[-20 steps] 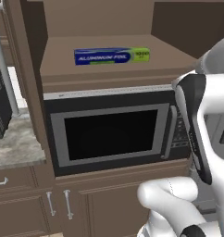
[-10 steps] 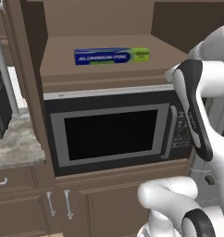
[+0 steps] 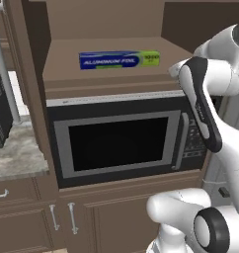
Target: Retrieve the tupperware and aluminum foil from the cabinet and place them on the dining counter near the plate with kebab skewer and sweet potato to prepare for storing leftovers.
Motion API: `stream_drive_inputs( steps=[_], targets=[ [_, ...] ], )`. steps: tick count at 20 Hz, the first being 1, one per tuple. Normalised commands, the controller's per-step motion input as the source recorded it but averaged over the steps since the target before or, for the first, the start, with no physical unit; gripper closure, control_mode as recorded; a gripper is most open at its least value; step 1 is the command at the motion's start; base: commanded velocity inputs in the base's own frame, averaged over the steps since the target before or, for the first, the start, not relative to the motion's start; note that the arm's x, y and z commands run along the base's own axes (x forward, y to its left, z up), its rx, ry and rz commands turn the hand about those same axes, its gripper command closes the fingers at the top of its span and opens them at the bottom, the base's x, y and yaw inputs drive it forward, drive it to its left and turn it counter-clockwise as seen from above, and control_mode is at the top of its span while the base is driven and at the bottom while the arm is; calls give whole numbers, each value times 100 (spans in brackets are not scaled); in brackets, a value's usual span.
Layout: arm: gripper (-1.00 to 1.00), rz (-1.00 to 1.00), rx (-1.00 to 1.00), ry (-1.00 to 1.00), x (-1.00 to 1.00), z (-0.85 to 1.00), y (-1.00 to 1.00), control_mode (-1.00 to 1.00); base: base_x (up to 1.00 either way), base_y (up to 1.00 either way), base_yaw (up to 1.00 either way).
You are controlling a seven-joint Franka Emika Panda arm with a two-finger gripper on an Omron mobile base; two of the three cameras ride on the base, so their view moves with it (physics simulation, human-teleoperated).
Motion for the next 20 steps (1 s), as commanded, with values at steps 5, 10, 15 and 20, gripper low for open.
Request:
stream_drive_inputs(
  steps=[5,10,15,20],
  targets=[
    [-100,-3,12,-8,45,-8,2,-100,0,0,0],
    [-100,2,17,-2,49,0,2,-100,0,0,0],
    [-100,10,12,0,41,0,1,-100,0,0,0],
    [-100,9,0,0,27,0,6,-100,0,0,0]
  ],
)
